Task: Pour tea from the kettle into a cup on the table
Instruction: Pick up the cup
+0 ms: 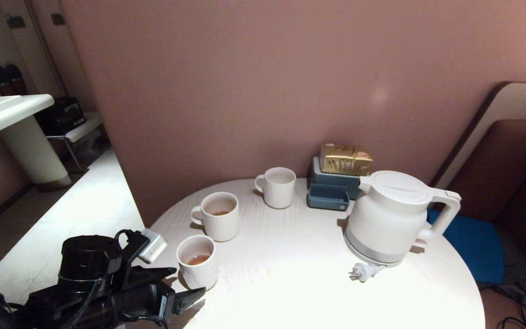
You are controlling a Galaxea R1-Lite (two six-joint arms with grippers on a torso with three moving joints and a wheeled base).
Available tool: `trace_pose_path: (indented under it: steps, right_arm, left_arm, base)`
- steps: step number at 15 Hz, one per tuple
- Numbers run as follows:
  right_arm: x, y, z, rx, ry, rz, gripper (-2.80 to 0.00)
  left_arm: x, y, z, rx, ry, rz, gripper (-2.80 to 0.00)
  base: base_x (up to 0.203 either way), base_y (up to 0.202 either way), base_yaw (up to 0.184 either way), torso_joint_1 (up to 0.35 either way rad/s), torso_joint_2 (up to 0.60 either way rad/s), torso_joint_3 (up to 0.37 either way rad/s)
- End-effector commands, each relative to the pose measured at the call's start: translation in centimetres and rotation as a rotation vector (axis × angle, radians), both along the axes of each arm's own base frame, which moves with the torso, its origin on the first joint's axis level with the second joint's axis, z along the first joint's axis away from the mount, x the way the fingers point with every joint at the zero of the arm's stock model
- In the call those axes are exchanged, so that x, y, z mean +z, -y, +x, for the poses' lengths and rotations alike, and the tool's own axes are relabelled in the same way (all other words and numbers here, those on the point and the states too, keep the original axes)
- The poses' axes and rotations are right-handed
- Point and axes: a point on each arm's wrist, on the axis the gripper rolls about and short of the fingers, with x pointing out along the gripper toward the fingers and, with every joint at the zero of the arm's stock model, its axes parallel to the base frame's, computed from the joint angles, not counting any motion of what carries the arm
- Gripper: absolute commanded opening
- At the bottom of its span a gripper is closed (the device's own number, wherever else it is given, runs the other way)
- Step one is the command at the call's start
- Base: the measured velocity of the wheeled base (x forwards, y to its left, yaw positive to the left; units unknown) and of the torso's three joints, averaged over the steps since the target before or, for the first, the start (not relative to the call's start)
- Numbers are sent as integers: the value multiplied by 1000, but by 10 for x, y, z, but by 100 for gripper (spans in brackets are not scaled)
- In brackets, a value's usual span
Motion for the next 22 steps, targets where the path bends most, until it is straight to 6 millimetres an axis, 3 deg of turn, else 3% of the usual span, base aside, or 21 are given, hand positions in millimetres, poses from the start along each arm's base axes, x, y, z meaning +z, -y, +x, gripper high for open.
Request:
trace_pose_path:
  steps: [1, 5, 9, 22]
  right_arm:
    - [0, 0, 0, 0, -1, 0, -280]
    - [0, 0, 0, 0, 0, -1, -280]
    - [0, 0, 0, 0, -1, 0, -280]
    - [0, 0, 0, 0, 0, 0, -280]
  left_arm:
    - [-13, 4, 7, 4, -15, 4, 0]
    - [-21, 3, 6, 40, 42, -43, 0]
    - [-41, -1, -6, 42, 42, -42, 0]
    - [-29, 11, 20, 114, 144, -103, 0]
  base:
    - [0, 0, 0, 0, 0, 0]
    - [0, 0, 0, 0, 0, 0]
    - [0, 0, 0, 0, 0, 0]
    - [0, 0, 0, 0, 0, 0]
